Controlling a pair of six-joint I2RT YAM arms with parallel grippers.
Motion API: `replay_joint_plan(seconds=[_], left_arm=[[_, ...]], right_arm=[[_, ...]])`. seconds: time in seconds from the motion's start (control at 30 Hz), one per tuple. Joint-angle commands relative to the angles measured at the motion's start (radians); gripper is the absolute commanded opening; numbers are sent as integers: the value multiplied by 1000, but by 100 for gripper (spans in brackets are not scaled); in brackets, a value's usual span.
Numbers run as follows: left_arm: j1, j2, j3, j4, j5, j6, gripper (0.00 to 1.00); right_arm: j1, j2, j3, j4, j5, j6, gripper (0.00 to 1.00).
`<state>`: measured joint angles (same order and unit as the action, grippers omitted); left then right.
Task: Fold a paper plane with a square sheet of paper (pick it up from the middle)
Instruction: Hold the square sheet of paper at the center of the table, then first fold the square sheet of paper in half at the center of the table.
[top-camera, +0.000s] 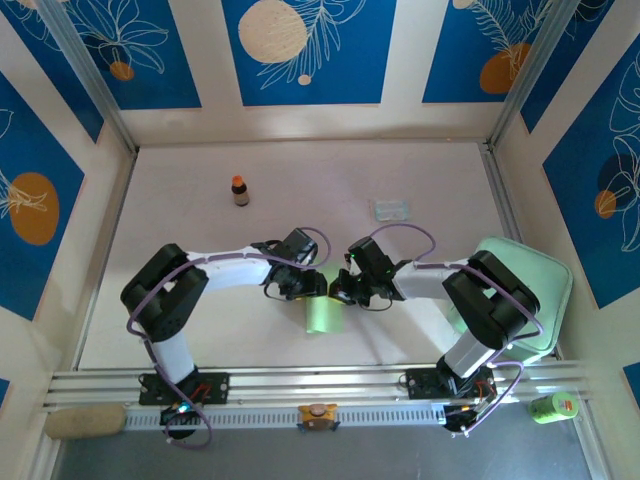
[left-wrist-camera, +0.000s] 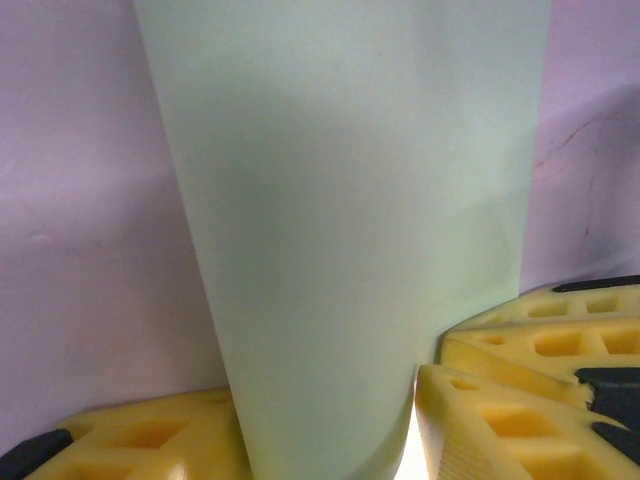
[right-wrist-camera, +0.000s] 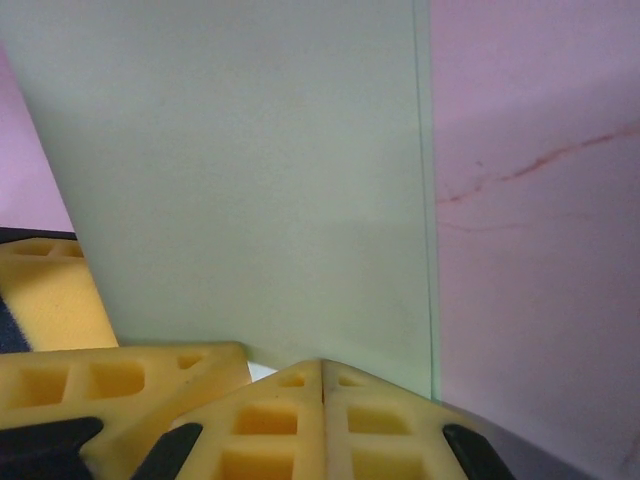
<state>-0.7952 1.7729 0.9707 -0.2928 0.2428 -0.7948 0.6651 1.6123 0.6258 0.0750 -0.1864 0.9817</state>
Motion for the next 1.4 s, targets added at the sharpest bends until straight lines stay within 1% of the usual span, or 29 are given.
replay_joint_plan(seconds=[0.0, 0.17, 0.3, 0.4, 0.47, 0.63, 0.7, 0.83, 1.03, 1.37], left_arm=[[-2, 60, -59, 63, -74, 4, 52], [4, -70, -59, 51, -84, -10, 57], [44, -169, -52, 37, -63, -2, 58], [72, -223, -72, 121, 15, 14, 50], [83, -233, -85, 181, 66, 9, 44], [90, -169, -107, 332, 203, -36, 23], [90, -137, -114, 373, 230, -61, 16], [90, -107, -145, 443, 245, -92, 1], [93, -70, -171, 465, 246, -96, 0], [97, -25, -226, 483, 210, -88, 0]], right_arm=[[-14, 37, -16, -105, 19, -57, 0], [-47, 62, 18, -156, -3, -146, 0], [-85, 93, 48, -201, -33, -217, 0], [-109, 110, 60, -211, -63, -251, 0], [-120, 115, 62, -217, -64, -258, 0], [-128, 108, 52, -205, -65, -234, 0], [-127, 107, 49, -205, -63, -228, 0], [-130, 105, 45, -199, -67, -224, 0], [-131, 106, 46, -200, -66, -221, 0], [-130, 112, 45, -197, -70, -210, 0]])
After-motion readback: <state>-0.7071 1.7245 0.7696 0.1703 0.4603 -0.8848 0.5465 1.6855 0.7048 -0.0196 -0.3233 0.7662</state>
